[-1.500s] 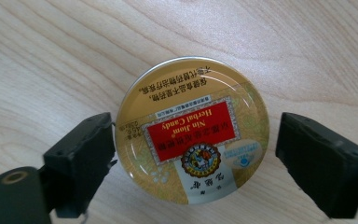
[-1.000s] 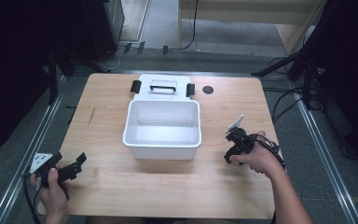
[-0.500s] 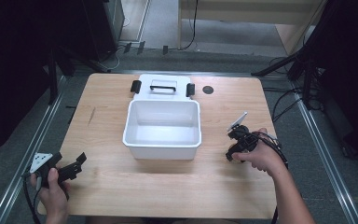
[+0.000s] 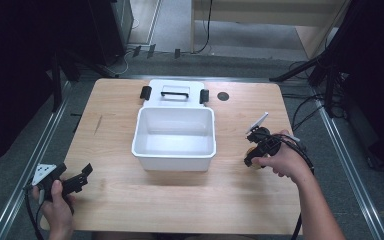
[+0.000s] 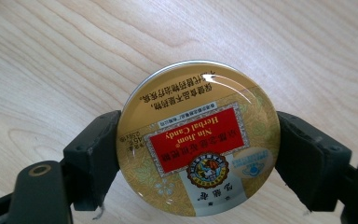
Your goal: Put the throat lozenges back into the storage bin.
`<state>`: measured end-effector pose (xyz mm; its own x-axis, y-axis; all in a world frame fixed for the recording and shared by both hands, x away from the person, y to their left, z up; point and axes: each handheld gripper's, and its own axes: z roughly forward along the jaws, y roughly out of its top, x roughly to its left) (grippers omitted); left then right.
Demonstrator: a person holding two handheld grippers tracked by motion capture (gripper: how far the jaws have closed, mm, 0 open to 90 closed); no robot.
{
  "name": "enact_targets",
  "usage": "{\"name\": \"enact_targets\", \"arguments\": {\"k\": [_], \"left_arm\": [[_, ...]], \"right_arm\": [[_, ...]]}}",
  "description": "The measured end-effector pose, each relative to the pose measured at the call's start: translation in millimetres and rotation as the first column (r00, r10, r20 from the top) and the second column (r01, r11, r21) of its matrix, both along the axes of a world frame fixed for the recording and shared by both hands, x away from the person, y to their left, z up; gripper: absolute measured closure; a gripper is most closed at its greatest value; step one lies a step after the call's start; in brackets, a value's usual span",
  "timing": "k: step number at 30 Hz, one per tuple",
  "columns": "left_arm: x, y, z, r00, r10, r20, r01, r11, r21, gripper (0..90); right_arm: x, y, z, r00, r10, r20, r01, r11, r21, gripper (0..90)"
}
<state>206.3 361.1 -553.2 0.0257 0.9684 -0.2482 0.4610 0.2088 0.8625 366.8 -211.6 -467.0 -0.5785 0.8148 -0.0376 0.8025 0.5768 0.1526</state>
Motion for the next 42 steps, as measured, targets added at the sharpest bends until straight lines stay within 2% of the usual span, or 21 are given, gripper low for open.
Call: {"name": "enact_targets", "arguments": {"k": [5,14,18,25,34,42], "left_arm": [[0.1,0.3,-0.1,1.0,-0.001,0.0,0.001,1.0,-0.001,0.0],[0.2,0.2,-0.1,1.0,-0.001,-0.001,0.001,1.0,-0.001,0.0],[0.2,0.3,-0.1,1.0,-0.001,0.0,0.001,1.0,-0.002,0.0],[0.2,0.3,-0.1,1.0,-0.001,-0.001,0.001,1.0,-0.002,0.0],[0.2,0.6,-0.1,1.0,-0.001,-0.002,0.001,1.0,-0.005,0.0],[0.2,0.9,-0.1,1.0,-0.002,-0.002,0.002,1.0,-0.005,0.0]], "right_arm": [[0.3,2.9,7.6,0.9984,0.055,0.017,-0.055,0.998,-0.012,21.1],[4.4,10.6,31.4,0.9959,0.082,0.039,-0.081,0.996,-0.026,21.1],[7.0,18.2,46.3,0.9931,0.108,0.046,-0.106,0.993,-0.047,21.1],[11.4,31.7,66.6,0.9882,0.138,0.067,-0.135,0.99,-0.051,21.1],[16.3,49.5,85.4,0.9814,0.173,0.082,-0.168,0.984,-0.063,21.1],[20.4,64.7,96.0,0.9769,0.192,0.094,-0.186,0.98,-0.067,21.1]]}}
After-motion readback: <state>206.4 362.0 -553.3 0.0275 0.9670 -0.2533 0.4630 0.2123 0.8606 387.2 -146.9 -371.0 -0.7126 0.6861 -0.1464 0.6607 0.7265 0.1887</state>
